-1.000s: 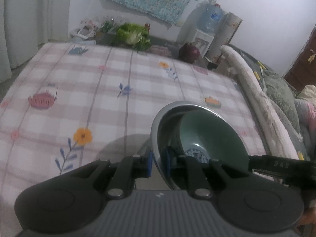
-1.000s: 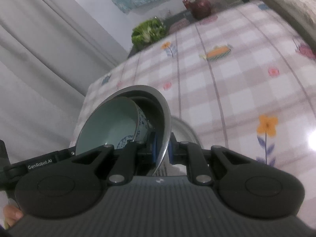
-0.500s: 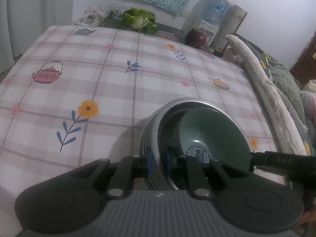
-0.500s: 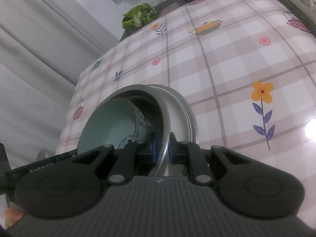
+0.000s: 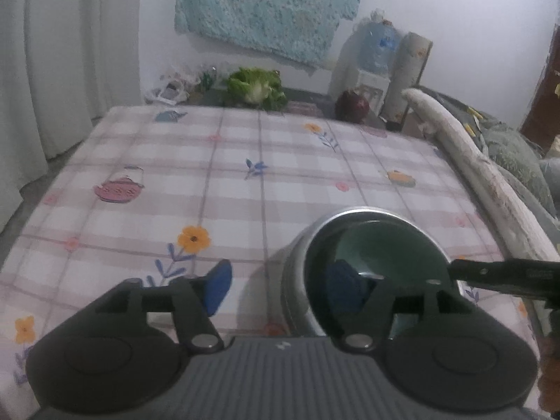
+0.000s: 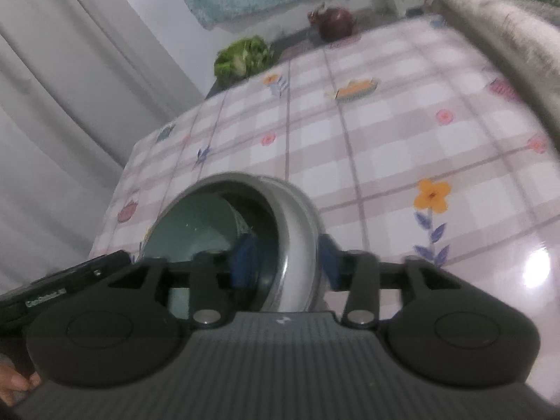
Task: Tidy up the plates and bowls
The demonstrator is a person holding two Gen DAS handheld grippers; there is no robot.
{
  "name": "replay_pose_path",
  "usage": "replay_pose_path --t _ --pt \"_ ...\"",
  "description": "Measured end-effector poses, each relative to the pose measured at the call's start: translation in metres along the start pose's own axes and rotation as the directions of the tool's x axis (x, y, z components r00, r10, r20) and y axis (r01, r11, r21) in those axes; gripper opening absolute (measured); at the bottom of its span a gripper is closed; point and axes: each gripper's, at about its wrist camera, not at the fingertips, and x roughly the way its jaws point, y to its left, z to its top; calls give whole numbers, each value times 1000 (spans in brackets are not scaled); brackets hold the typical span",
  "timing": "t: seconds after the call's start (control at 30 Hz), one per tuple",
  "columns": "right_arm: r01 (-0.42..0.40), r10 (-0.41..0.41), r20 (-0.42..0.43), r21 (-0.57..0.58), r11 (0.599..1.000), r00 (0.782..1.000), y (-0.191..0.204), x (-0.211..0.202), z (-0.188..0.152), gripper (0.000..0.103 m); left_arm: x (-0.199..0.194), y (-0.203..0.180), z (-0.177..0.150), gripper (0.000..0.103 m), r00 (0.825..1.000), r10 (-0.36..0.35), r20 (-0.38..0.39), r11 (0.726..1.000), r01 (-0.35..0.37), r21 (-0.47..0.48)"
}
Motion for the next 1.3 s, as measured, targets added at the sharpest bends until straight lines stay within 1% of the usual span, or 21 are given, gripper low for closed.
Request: replay_pose_path --t 0.03,0.07,0.1,0.13,0.17,0.2,0.27,0.3,0.37,0.43,0.5,0.63,0.67,0.77,0.83,0.9,0.97,1.07,1.2,1.3 --pt "-2 2 16 -8 1000 1000 0 -6 -1 55 -4 1 -1 74 1000 7 6 1000 -7 1" --pt "-7 7 32 -16 1000 999 1 -13 -2 58 -9 1 -1 80 1000 11 12 1000 -11 1" --pt "-9 10 44 -25 1000 999 2 -19 -4 64 -16 3 -3 84 1000 13 19 1000 -14 1" --pt "-6 9 59 -40 999 998 4 -27 -6 68 -22 3 -4 85 1000 18 25 1000 -18 1" --pt "-2 5 72 -55 998 997 6 -33 -8 76 -27 3 -6 88 999 23 32 1000 -23 1" --pt "3 4 88 -77 997 996 9 -42 -10 82 -33 3 -8 92 999 27 38 1000 -27 6" --pt "15 0 121 -126 992 993 17 -59 -16 86 -46 1 -13 98 998 42 50 999 -43 21" --pt "26 -6 132 -149 988 991 21 -66 -19 92 -52 0 -15 101 997 50 57 998 -52 34" --pt "48 -17 155 -194 980 988 31 -80 -26 102 -63 -3 -19 103 996 59 63 997 -62 49" --pt "67 -26 172 -233 970 985 39 -91 -34 102 -73 -6 -22 103 996 55 65 996 -59 61" --pt "88 -44 175 -256 963 984 47 -99 -42 102 -81 -8 -26 103 997 34 66 997 -38 70" --pt "152 -106 185 -253 956 977 55 -111 -61 102 -88 -12 -36 103 998 40 55 997 -43 66" --pt "174 -128 191 -250 952 973 57 -113 -67 102 -90 -13 -40 103 997 48 56 996 -52 67" --pt "203 -157 197 -242 949 968 60 -119 -82 102 -96 -18 -48 103 994 94 64 992 -98 74" --pt "227 -186 192 -223 948 964 61 -120 -89 102 -101 -22 -53 103 985 146 90 985 -153 78" --pt "257 -220 183 -209 944 958 63 -119 -95 102 -105 -26 -56 103 980 166 109 982 -175 74" --pt "274 -242 173 -199 941 955 64 -119 -98 102 -104 -29 -55 103 983 167 82 981 -174 90" --pt "267 -238 162 -188 945 958 66 -122 -98 102 -101 -34 -54 103 989 143 25 984 -145 107" --pt "289 -255 168 -220 932 952 76 -124 -96 102 -97 -38 -58 103 988 154 -17 982 -151 115" --pt "302 -271 154 -241 922 950 80 -121 -96 102 -93 -37 -60 103 986 157 -47 982 -151 112"
